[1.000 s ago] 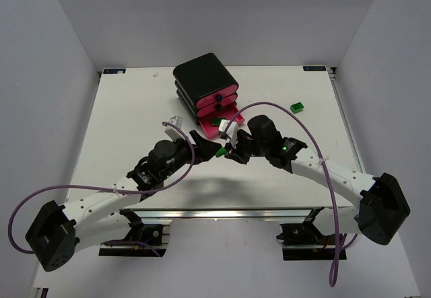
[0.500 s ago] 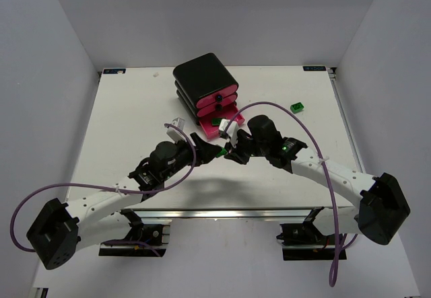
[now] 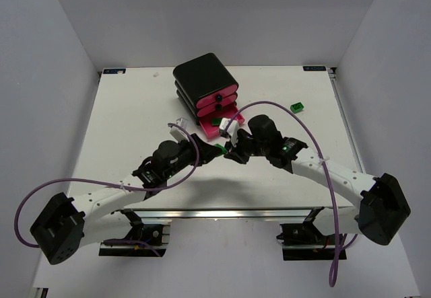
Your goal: Sort the legos into containers by color
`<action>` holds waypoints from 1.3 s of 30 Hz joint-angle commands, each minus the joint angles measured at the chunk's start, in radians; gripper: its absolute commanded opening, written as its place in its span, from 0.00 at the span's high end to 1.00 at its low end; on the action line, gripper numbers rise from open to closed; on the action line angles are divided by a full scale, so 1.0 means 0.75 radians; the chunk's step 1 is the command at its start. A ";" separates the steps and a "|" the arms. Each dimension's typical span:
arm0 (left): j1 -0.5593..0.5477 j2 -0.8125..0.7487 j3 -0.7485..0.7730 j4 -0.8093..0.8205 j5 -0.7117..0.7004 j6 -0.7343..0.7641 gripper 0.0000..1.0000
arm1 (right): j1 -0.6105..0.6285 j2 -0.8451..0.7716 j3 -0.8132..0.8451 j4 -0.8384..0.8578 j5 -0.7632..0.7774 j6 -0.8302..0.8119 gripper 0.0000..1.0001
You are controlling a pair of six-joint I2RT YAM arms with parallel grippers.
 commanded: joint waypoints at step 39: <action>0.019 -0.587 0.011 -0.806 -0.167 0.236 1.00 | -0.146 0.729 0.519 0.179 0.521 -0.752 1.00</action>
